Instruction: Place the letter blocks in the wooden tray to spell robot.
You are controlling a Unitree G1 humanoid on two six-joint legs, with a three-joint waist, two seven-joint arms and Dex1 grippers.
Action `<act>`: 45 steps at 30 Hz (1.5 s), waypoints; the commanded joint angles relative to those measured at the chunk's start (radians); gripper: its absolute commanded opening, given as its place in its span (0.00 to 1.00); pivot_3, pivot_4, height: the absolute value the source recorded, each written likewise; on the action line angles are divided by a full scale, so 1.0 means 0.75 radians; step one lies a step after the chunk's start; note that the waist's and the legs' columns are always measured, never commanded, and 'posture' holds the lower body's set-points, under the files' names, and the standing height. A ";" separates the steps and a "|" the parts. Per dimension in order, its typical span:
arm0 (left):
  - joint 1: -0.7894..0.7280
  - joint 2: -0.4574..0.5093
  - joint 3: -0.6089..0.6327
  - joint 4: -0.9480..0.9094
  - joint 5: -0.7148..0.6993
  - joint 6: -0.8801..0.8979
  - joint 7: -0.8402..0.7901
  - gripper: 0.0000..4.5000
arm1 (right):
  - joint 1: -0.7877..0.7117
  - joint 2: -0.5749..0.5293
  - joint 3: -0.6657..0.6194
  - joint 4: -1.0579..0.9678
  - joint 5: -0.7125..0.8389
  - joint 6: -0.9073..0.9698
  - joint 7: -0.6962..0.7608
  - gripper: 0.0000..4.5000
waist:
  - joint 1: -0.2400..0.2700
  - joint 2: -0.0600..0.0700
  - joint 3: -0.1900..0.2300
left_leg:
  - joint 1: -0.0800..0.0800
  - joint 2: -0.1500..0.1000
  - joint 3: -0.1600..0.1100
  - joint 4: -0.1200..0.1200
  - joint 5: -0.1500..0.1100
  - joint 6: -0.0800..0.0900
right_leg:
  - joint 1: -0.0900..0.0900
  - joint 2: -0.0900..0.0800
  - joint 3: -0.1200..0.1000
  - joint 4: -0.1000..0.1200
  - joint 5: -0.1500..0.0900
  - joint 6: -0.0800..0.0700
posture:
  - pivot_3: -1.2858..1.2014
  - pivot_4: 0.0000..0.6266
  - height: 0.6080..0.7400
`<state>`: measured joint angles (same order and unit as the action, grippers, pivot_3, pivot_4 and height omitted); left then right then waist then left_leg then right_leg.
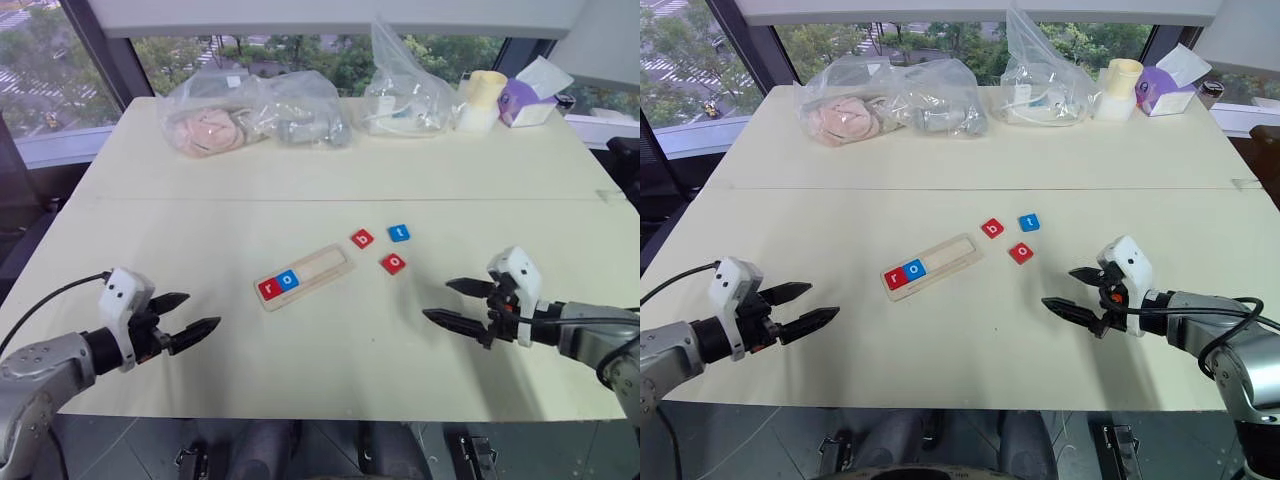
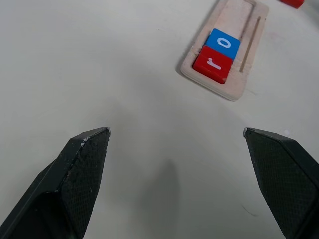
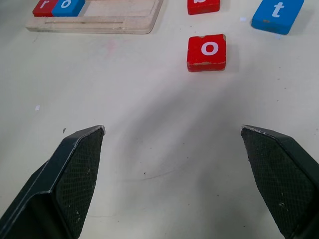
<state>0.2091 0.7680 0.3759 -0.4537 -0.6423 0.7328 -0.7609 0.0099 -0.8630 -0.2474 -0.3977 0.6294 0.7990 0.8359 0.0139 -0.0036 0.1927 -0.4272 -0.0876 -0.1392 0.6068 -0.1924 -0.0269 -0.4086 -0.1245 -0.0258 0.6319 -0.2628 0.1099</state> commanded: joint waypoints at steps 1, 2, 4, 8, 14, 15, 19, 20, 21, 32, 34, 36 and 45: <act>-0.030 0.008 -0.005 0.024 0.037 -0.048 0.004 1.00 | -0.013 -0.010 -0.016 -0.011 -0.001 -0.027 0.014 0.99 | 0.000 0.000 0.000 | 0.000 0.000 0.000 0.000 0.000 0.000 | 0.000 0.000 0.000 0.000 0.000 0.000 | 0.52 0.24 1.00; -0.039 0.007 -0.007 0.031 0.040 -0.054 0.005 1.00 | -0.013 -0.009 -0.017 -0.012 -0.001 -0.029 0.015 0.99 | 0.000 0.000 0.000 | 0.000 0.000 0.000 0.000 0.000 0.000 | 0.000 0.000 0.000 0.000 0.000 0.000 | 0.52 0.24 1.00; -0.047 0.008 -0.004 0.035 0.035 -0.051 -0.004 1.00 | -0.015 -0.010 -0.016 -0.008 -0.005 -0.031 0.016 0.99 | 0.000 0.000 0.000 | 0.000 0.000 0.000 0.000 0.000 0.000 | 0.000 0.001 0.000 0.000 0.000 0.000 | 0.52 0.24 1.00; -0.048 0.007 0.008 0.036 0.019 -0.043 -0.014 1.00 | -0.024 -0.010 -0.012 0.002 -0.013 -0.031 0.014 0.99 | -0.001 0.000 0.000 | 0.000 0.000 0.000 0.000 0.000 0.000 | 0.000 0.001 0.000 0.000 0.000 0.000 | 0.52 0.24 1.00; -0.073 0.051 0.007 0.059 0.061 -0.062 -0.026 1.00 | -0.047 -0.003 0.024 0.016 -0.065 -0.046 -0.008 0.99 | -0.001 0.000 0.000 | 0.000 0.000 0.000 0.000 0.000 0.000 | 0.000 0.001 0.000 0.000 0.000 0.000 | 0.52 0.24 1.00; -0.089 0.071 0.010 0.073 0.069 -0.068 -0.036 1.00 | -0.055 -0.005 0.028 0.023 -0.062 -0.033 -0.009 0.99 | -0.001 0.000 0.000 | 0.000 0.000 0.000 0.000 0.000 0.000 | 0.000 0.001 0.000 0.000 0.000 0.000 | 0.52 0.24 1.00; -0.206 0.186 0.007 0.119 0.069 -0.056 -0.108 1.00 | -0.121 -0.013 0.028 0.013 0.027 0.055 0.029 0.99 | 0.000 0.000 0.000 | 0.000 0.000 0.000 0.000 0.000 0.000 | 0.000 0.003 0.000 0.000 0.000 -0.001 | 0.52 0.24 1.00; -0.234 0.211 -0.031 0.123 0.081 -0.068 -0.136 1.00 | -0.144 -0.010 0.043 -0.020 0.061 0.081 0.039 0.99 | -0.001 0.000 0.000 | 0.000 0.000 0.000 0.000 0.000 0.000 | 0.000 0.003 0.000 0.000 0.000 -0.001 | 0.52 0.24 1.00; -0.259 0.222 -0.072 0.132 0.100 -0.084 -0.153 1.00 | -0.163 -0.005 0.059 -0.057 0.093 0.108 0.046 0.99 | -0.001 0.000 0.000 | 0.000 0.000 0.000 0.000 0.000 0.000 | 0.000 0.003 0.000 0.000 0.000 -0.001 | 0.52 0.24 1.00; -0.537 0.056 -0.535 0.295 0.329 -0.250 -0.198 1.00 | -0.177 0.144 0.277 -0.411 0.225 0.285 -0.174 0.99 | 0.001 0.000 0.000 | -0.001 -0.001 0.000 -0.002 0.002 0.004 | -0.001 0.003 0.000 -0.001 0.001 0.001 | 0.52 0.24 1.00; -0.549 0.039 -0.569 0.313 0.360 -0.276 -0.201 1.00 | -0.159 0.143 0.280 -0.424 0.225 0.281 -0.190 0.99 | 0.001 0.000 0.000 | 0.000 -0.001 0.000 -0.001 0.002 0.004 | -0.001 0.003 0.000 -0.001 0.002 0.001 | 0.52 0.24 1.00; -0.562 0.016 -0.611 0.328 0.403 -0.313 -0.200 1.00 | -0.138 0.136 0.282 -0.436 0.226 0.276 -0.200 0.99 | -0.001 0.000 0.000 | 0.000 0.000 -0.001 -0.001 0.002 0.004 | -0.001 0.003 0.000 -0.001 0.002 0.002 | 0.52 0.24 1.00; -0.594 -0.087 -0.686 0.419 0.498 -0.388 -0.190 1.00 | -0.080 0.076 0.282 -0.402 0.163 0.199 -0.173 0.99 | 0.001 0.000 0.000 | 0.000 0.000 -0.001 0.001 0.003 0.004 | 0.000 0.004 0.000 0.000 0.003 0.003 | 0.52 0.24 1.00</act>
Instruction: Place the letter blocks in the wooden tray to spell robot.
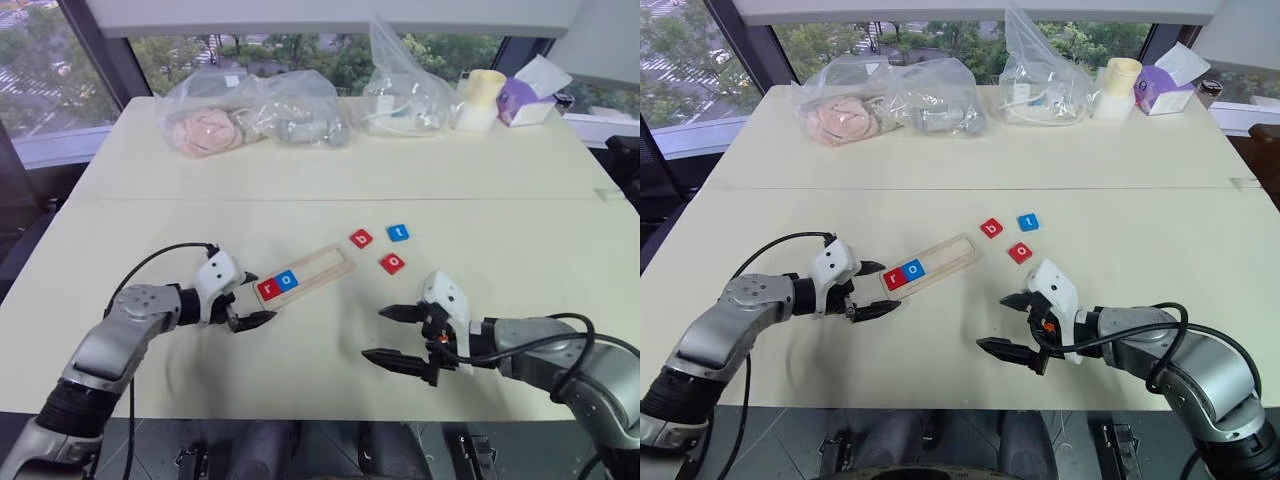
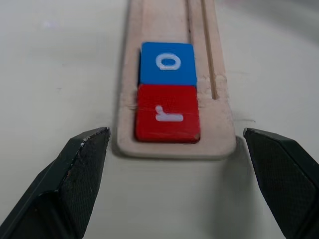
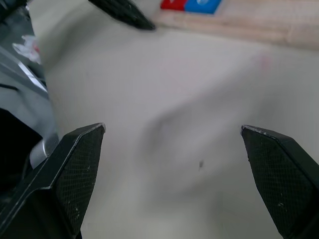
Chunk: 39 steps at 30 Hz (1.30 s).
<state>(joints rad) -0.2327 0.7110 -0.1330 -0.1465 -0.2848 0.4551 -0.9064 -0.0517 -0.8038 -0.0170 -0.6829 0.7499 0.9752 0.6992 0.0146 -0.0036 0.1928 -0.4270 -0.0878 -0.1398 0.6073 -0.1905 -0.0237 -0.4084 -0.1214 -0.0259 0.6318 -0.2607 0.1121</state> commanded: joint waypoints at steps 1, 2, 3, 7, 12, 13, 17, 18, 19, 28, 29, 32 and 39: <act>-0.004 -0.015 -0.008 0.012 0.026 -0.021 0.002 1.00 | 0.003 -0.004 -0.027 -0.020 0.001 -0.040 0.009 0.99 | 0.000 0.000 0.000 | 0.000 0.000 0.000 0.000 0.000 0.000 | 0.000 0.000 0.000 0.000 0.000 0.000 | 0.52 0.24 1.00; -0.003 -0.024 -0.017 0.028 0.042 -0.033 0.006 1.00 | -0.003 0.015 -0.050 -0.010 0.010 -0.042 -0.013 0.99 | 0.000 0.000 0.000 | 0.000 0.000 0.000 0.001 0.000 0.000 | 0.001 0.000 0.000 0.000 0.000 0.000 | 0.52 0.24 1.00; -0.002 -0.030 -0.024 0.040 0.054 -0.041 0.009 1.00 | -0.009 0.029 -0.068 -0.003 0.017 -0.044 -0.030 0.99 | 0.000 0.000 0.000 | 0.000 0.000 0.000 0.002 0.000 0.000 | 0.001 0.000 0.000 0.000 0.001 0.001 | 0.52 0.24 1.00; 0.006 -0.066 -0.053 0.083 0.098 -0.078 0.016 1.00 | -0.069 0.155 -0.229 0.041 0.137 0.014 -0.187 0.99 | 0.002 0.002 -0.001 | 0.001 0.000 0.000 0.005 0.000 0.000 | 0.003 0.000 0.000 0.000 0.002 0.001 | 0.52 0.24 1.00; 0.014 -0.083 -0.067 0.100 0.121 -0.097 0.010 1.00 | -0.050 0.136 -0.285 0.016 0.191 0.065 -0.220 0.99 | 0.010 0.002 -0.002 | 0.001 0.000 -0.001 0.005 0.000 0.000 | 0.004 0.000 0.000 0.000 0.003 0.001 | 0.52 0.24 1.00; 0.015 -0.086 -0.069 0.103 0.123 -0.099 0.010 1.00 | -0.049 0.131 -0.285 0.013 0.194 0.068 -0.222 0.99 | 0.012 0.002 -0.003 | 0.001 0.000 -0.001 0.005 0.000 0.000 | 0.004 0.000 0.000 0.000 0.003 0.001 | 0.52 0.24 1.00; 0.006 -0.098 -0.090 0.159 0.166 -0.143 0.020 1.00 | -0.061 0.127 -0.290 0.015 0.212 0.070 -0.235 0.99 | 0.024 0.005 -0.005 | 0.001 0.000 0.000 0.005 0.000 0.000 | 0.004 0.000 0.000 0.000 0.003 0.001 | 0.52 0.24 1.00; 0.005 -0.096 -0.100 0.170 0.182 -0.160 0.018 1.00 | -0.061 0.125 -0.290 0.015 0.213 0.069 -0.237 0.99 | 0.029 0.006 -0.006 | 0.001 0.000 0.000 0.005 0.000 0.000 | 0.004 0.000 0.000 0.000 0.003 0.001 | 0.52 0.24 1.00; 0.005 -0.094 -0.107 0.177 0.191 -0.173 0.017 1.00 | -0.061 0.123 -0.290 0.016 0.214 0.067 -0.240 0.99 | 0.032 0.006 -0.007 | 0.002 0.000 0.000 0.006 0.000 0.000 | 0.005 0.000 0.000 0.000 0.003 0.001 | 0.52 0.24 1.00; 0.019 -0.105 -0.108 0.184 0.196 -0.188 0.024 0.74 | -0.065 0.113 -0.284 0.029 0.208 0.055 -0.245 1.00 | 0.034 0.012 -0.014 | 0.002 0.000 0.000 0.005 0.000 0.000 | 0.005 0.000 0.000 -0.001 0.003 0.001 | 0.52 0.24 1.00; 0.019 -0.107 -0.106 0.185 0.196 -0.186 0.026 0.70 | -0.066 0.112 -0.286 0.030 0.208 0.054 -0.244 1.00 | 0.033 0.012 -0.014 | 0.002 0.000 0.000 0.005 0.000 0.000 | 0.005 0.000 0.000 -0.001 0.003 0.001 | 0.52 0.24 1.00; 0.019 -0.122 -0.092 0.182 0.167 -0.158 0.022 0.70 | -0.063 0.105 -0.291 0.034 0.209 0.052 -0.241 1.00 | 0.033 0.012 -0.014 | 0.002 0.000 0.000 0.006 0.000 0.000 | 0.006 0.000 0.000 -0.001 0.003 0.001 | 0.52 0.24 1.00; -0.005 -0.117 -0.068 0.187 0.147 -0.211 -0.027 0.70 | -0.036 0.084 -0.313 0.047 0.200 0.037 -0.227 1.00 | 0.034 0.012 -0.014 | 0.002 0.000 0.000 0.005 0.000 0.000 | 0.006 0.000 0.000 -0.001 0.003 0.001 | 0.52 0.24 1.00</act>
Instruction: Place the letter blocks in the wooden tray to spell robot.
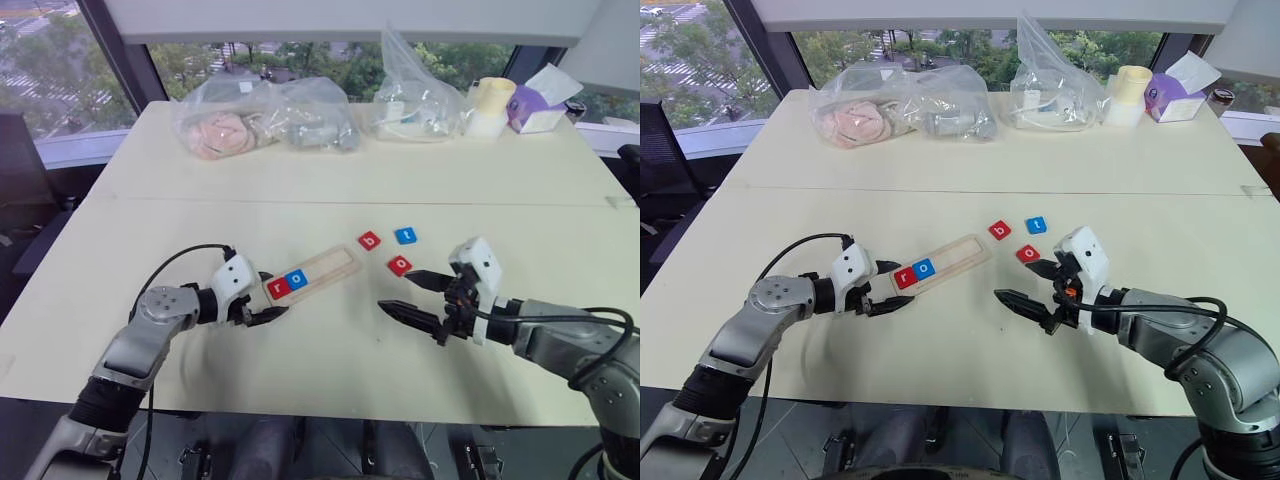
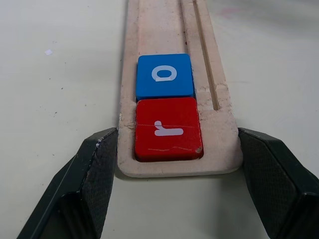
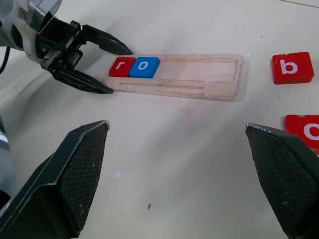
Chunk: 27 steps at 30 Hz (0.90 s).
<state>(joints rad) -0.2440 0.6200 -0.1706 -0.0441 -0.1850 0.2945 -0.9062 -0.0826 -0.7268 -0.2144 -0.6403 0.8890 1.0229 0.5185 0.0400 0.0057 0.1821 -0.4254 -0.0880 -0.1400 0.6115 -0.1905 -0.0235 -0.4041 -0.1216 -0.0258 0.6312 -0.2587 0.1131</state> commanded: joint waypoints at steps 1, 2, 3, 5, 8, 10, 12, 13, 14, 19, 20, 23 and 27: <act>-0.002 0.014 -0.011 0.045 0.003 -0.012 -0.054 0.70 | 0.011 -0.024 -0.062 -0.004 0.016 -0.029 0.019 1.00 | 0.000 0.000 0.000 | 0.000 0.000 0.000 0.000 0.000 0.000 | 0.000 0.000 0.000 0.000 0.000 0.000 | 0.52 0.24 1.00; -0.025 0.037 -0.007 0.048 0.001 -0.049 -0.100 0.70 | 0.018 -0.031 -0.086 0.009 0.022 -0.032 0.029 1.00 | 0.000 0.000 0.000 | 0.000 0.000 0.000 0.000 0.000 0.000 | 0.000 0.000 0.000 0.000 0.000 0.000 | 0.52 0.24 1.00; -0.057 0.064 -0.004 0.063 0.006 -0.092 -0.146 0.70 | 0.029 -0.042 -0.115 0.027 0.025 -0.035 0.044 1.00 | 0.001 -0.001 0.001 | 0.000 0.000 0.000 0.000 0.000 0.000 | 0.000 0.000 0.000 0.000 0.000 0.000 | 0.52 0.24 1.00; -0.114 0.133 -0.014 0.104 0.008 -0.181 -0.280 0.70 | 0.067 -0.079 -0.165 0.055 0.011 -0.047 0.084 1.00 | -0.002 -0.001 0.001 | -0.002 0.000 0.000 0.000 0.000 0.000 | -0.002 0.000 0.000 0.000 0.000 0.000 | 0.52 0.24 1.00; -0.221 0.175 -0.057 0.228 0.013 -0.312 -0.462 0.70 | 0.130 -0.124 -0.224 0.073 -0.001 -0.061 0.124 1.00 | -0.002 -0.001 0.001 | -0.003 0.000 0.001 -0.002 0.000 0.001 | -0.004 0.001 -0.001 -0.001 0.000 -0.001 | 0.52 0.24 1.00; -0.283 0.155 -0.078 0.304 0.008 -0.365 -0.533 0.70 | 0.157 -0.133 -0.246 0.074 -0.002 -0.070 0.130 1.00 | -0.002 -0.001 0.001 | -0.003 0.000 0.001 -0.003 0.000 0.001 | -0.004 0.001 0.000 -0.001 0.000 0.000 | 0.52 0.24 1.00; -0.344 0.109 -0.095 0.371 -0.014 -0.388 -0.597 0.70 | 0.179 -0.129 -0.263 0.068 -0.005 -0.077 0.123 1.00 | -0.002 -0.002 0.002 | -0.003 0.000 0.002 -0.002 0.000 0.001 | -0.004 0.000 0.000 -0.002 0.000 0.000 | 0.52 0.24 1.00; -0.377 0.074 -0.105 0.409 -0.023 -0.393 -0.626 0.70 | 0.192 -0.123 -0.271 0.060 -0.004 -0.080 0.115 1.00 | -0.002 -0.003 0.002 | -0.003 0.000 0.002 -0.002 0.000 0.001 | -0.004 0.000 0.000 -0.001 0.000 0.000 | 0.52 0.24 1.00; -0.398 0.050 -0.108 0.436 -0.027 -0.397 -0.645 0.70 | 0.199 -0.119 -0.276 0.055 -0.002 -0.082 0.110 1.00 | -0.002 -0.003 0.002 | -0.003 0.000 0.001 -0.001 0.000 0.001 | -0.004 0.000 0.000 -0.001 0.000 0.000 | 0.52 0.24 1.00; -0.530 -0.076 -0.182 0.712 0.096 -0.609 -0.664 0.70 | 0.262 -0.076 -0.306 -0.019 0.027 -0.085 0.056 1.00 | -0.002 -0.004 0.003 | -0.003 0.000 0.001 0.000 0.000 0.001 | -0.002 0.001 -0.001 -0.001 0.000 0.001 | 0.52 0.24 1.00; -0.551 -0.089 -0.187 0.759 0.114 -0.642 -0.662 0.70 | 0.272 -0.072 -0.309 -0.030 0.028 -0.087 0.049 1.00 | -0.004 -0.004 0.003 | -0.003 0.000 0.001 0.000 0.000 0.002 | -0.002 0.001 -0.001 -0.001 0.001 0.003 | 0.52 0.24 1.00; -0.594 -0.116 -0.188 0.859 0.145 -0.712 -0.662 0.70 | 0.293 -0.060 -0.306 -0.059 0.030 -0.092 0.031 1.00 | -0.004 -0.004 0.003 | -0.003 0.000 0.001 0.000 0.000 0.002 | -0.002 0.001 -0.001 -0.001 0.003 0.005 | 0.52 0.24 1.00; -0.613 -0.121 -0.195 0.900 0.152 -0.726 -0.698 0.99 | 0.301 -0.049 -0.291 -0.073 0.019 -0.100 0.016 1.00 | -0.004 -0.004 0.003 | -0.002 0.000 0.001 0.001 0.000 0.002 | -0.001 0.001 -0.001 -0.001 0.003 0.006 | 0.52 0.24 1.00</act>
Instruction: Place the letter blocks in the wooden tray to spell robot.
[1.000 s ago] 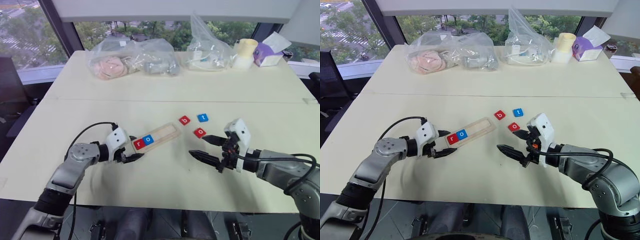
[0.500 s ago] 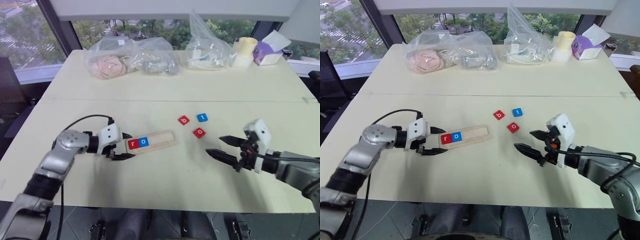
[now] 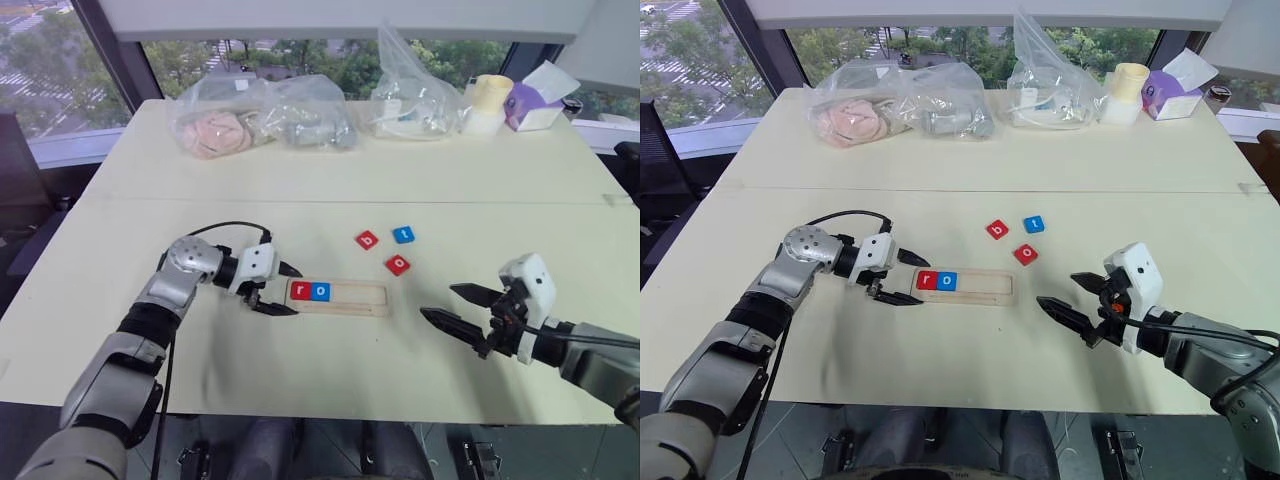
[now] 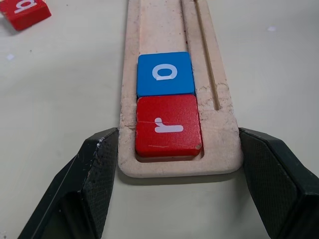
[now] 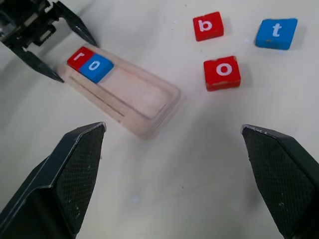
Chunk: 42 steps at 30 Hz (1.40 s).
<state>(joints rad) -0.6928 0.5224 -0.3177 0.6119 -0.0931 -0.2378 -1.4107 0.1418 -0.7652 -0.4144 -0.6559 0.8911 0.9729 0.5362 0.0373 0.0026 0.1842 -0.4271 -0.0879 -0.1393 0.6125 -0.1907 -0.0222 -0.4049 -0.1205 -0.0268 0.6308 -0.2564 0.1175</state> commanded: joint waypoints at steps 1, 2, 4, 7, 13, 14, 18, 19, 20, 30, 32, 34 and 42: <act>-0.014 0.009 0.000 0.023 0.025 -0.005 -0.036 0.99 | 0.002 0.002 -0.022 -0.051 0.013 -0.036 -0.006 1.00 | -0.001 0.000 0.000 | 0.000 0.000 0.000 0.000 0.000 0.000 | 0.000 0.000 0.000 0.000 0.000 0.000 | 0.52 0.24 1.00; -0.013 0.010 0.000 0.020 0.024 -0.002 -0.039 0.99 | 0.001 0.001 -0.020 -0.049 0.010 -0.039 -0.004 1.00 | -0.002 0.000 0.000 | 0.000 0.000 0.000 0.000 0.000 0.000 | 0.000 0.000 0.000 0.000 0.000 0.001 | 0.52 0.24 1.00; -0.006 0.011 0.007 0.012 0.034 -0.014 -0.014 0.99 | -0.003 -0.003 -0.015 -0.042 0.004 -0.046 0.000 1.00 | -0.002 0.000 0.000 | 0.000 0.000 0.000 0.000 0.000 0.000 | 0.000 0.000 0.000 0.000 0.000 0.001 | 0.52 0.24 1.00; 0.011 0.040 0.022 -0.026 0.043 0.009 0.019 0.99 | -0.034 -0.018 0.006 -0.016 -0.016 -0.050 -0.005 1.00 | -0.002 0.000 0.000 | 0.000 0.000 0.000 0.000 0.000 0.000 | 0.000 0.000 0.000 0.000 0.000 0.001 | 0.52 0.24 1.00; 0.096 0.226 0.185 -0.353 -0.171 0.442 -0.037 0.99 | -0.352 -0.001 0.252 0.144 -0.213 -0.097 -0.080 1.00 | -0.050 -0.002 0.002 | 0.001 0.002 -0.001 0.000 0.000 0.000 | -0.001 0.002 0.001 0.001 0.001 -0.001 | 0.52 0.24 1.00; 0.117 0.253 0.224 -0.395 -0.204 0.515 -0.020 0.99 | -0.419 0.026 0.310 0.183 -0.240 -0.107 -0.079 1.00 | -0.060 -0.002 0.002 | 0.001 0.003 -0.001 0.000 0.000 0.000 | -0.002 0.003 0.001 0.002 0.001 -0.001 | 0.52 0.24 1.00; 0.142 0.279 0.421 -0.502 -0.361 0.806 0.139 0.99 | -0.689 0.140 0.532 0.405 -0.383 -0.141 -0.080 1.00 | -0.070 -0.002 0.002 | 0.001 0.002 -0.002 -0.002 0.000 0.000 | -0.003 0.003 0.000 0.002 0.002 0.000 | 0.52 0.24 1.00; 0.141 0.272 0.478 -0.544 -0.415 0.886 0.191 0.99 | -0.756 0.162 0.600 0.481 -0.444 -0.163 -0.074 1.00 | -0.073 -0.004 0.003 | 0.001 0.002 -0.002 -0.002 0.000 0.000 | -0.003 0.003 0.001 0.002 0.002 0.001 | 0.52 0.24 1.00; 0.151 0.267 0.522 -0.595 -0.459 0.950 0.235 0.99 | -0.823 0.190 0.658 0.565 -0.503 -0.189 -0.073 1.00 | -0.073 -0.004 0.003 | 0.001 0.002 -0.002 -0.001 0.000 0.000 | -0.003 0.003 0.001 0.002 0.002 0.001 | 0.52 0.24 1.00; 0.436 0.223 0.728 -1.121 -0.624 1.212 0.606 0.99 | -1.198 0.399 0.912 1.185 -0.829 -0.427 0.064 1.00 | -0.063 -0.005 0.004 | 0.001 0.000 -0.001 -0.003 0.001 -0.001 | -0.004 0.003 0.004 0.003 0.004 0.004 | 0.52 0.24 1.00; 0.475 0.209 0.761 -1.186 -0.642 1.236 0.673 0.99 | -1.226 0.451 0.923 1.248 -0.854 -0.429 0.063 1.00 | -0.083 -0.005 0.004 | 0.001 0.000 -0.001 -0.002 0.001 -0.002 | -0.004 0.003 0.004 0.003 0.005 0.004 | 0.52 0.24 1.00; 0.510 0.205 0.771 -1.228 -0.646 1.244 0.719 0.99 | -1.240 0.493 0.919 1.299 -0.889 -0.431 0.052 1.00 | -0.084 -0.005 0.004 | 0.003 0.000 0.000 -0.003 0.002 -0.003 | -0.004 0.004 0.007 0.004 0.005 0.004 | 0.52 0.24 1.00; 0.555 0.212 0.747 -1.280 -0.644 1.228 0.816 1.00 | -1.236 0.605 0.870 1.389 -1.011 -0.420 -0.080 0.49 | -0.075 -0.005 0.004 | 0.003 0.000 0.001 -0.002 0.003 -0.005 | -0.005 0.006 0.010 0.005 0.006 0.002 | 0.52 0.24 1.00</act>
<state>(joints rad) -0.2769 0.6704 0.2236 -0.3133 -0.5688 0.6931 -0.8089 -0.7777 -0.3268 0.2580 0.3741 0.1497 0.6620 0.5008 -0.0186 -0.0011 0.1870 -0.4243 -0.0879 -0.1387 0.6107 -0.1886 -0.0260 -0.4086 -0.1154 -0.0192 0.6347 -0.2517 0.1187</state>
